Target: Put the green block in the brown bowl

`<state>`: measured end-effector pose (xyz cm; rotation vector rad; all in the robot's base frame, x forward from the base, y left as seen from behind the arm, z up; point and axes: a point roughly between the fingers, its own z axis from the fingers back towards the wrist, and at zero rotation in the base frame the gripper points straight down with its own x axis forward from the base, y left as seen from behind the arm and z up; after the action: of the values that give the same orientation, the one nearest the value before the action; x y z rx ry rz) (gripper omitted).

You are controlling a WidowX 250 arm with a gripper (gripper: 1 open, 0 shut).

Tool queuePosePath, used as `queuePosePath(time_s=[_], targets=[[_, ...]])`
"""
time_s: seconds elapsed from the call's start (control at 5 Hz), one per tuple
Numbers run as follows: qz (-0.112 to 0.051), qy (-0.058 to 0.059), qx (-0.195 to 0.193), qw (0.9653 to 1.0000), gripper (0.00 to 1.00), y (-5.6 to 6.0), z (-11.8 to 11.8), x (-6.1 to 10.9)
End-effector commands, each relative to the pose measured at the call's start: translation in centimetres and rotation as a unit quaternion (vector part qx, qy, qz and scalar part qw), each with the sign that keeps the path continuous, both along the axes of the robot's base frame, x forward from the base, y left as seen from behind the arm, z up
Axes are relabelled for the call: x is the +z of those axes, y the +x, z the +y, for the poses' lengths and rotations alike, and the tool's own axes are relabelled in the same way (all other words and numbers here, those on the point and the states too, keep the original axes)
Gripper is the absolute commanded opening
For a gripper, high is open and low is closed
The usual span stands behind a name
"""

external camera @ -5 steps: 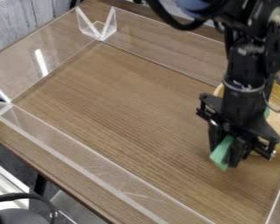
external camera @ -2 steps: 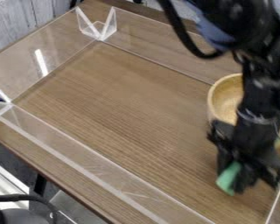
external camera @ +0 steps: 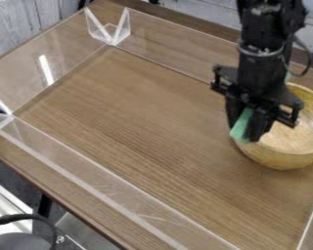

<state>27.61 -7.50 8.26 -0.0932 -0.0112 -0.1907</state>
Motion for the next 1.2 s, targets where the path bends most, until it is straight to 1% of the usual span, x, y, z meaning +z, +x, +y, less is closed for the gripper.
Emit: queuePosePath(time_s=[0.0,0.4,0.6,0.8,1.0], targets=[[-0.017,-0.005,-0.014,0.9997,0.0,-0.3,-0.8,0.5],[0.01,-0.003,-0.038,0.9992,0.0,-3.3,-2.1,-2.0],[0.003,-0.004,-0.037,0.9993,0.0,-2.7,-2.3,-1.5],[-0.007,-0.005,-0.034,0.9994,0.0,-1.5,-2.6,-1.0],[-0.016,-0.006,-0.034,0.9993,0.0,0.7,-3.0,-0.7]])
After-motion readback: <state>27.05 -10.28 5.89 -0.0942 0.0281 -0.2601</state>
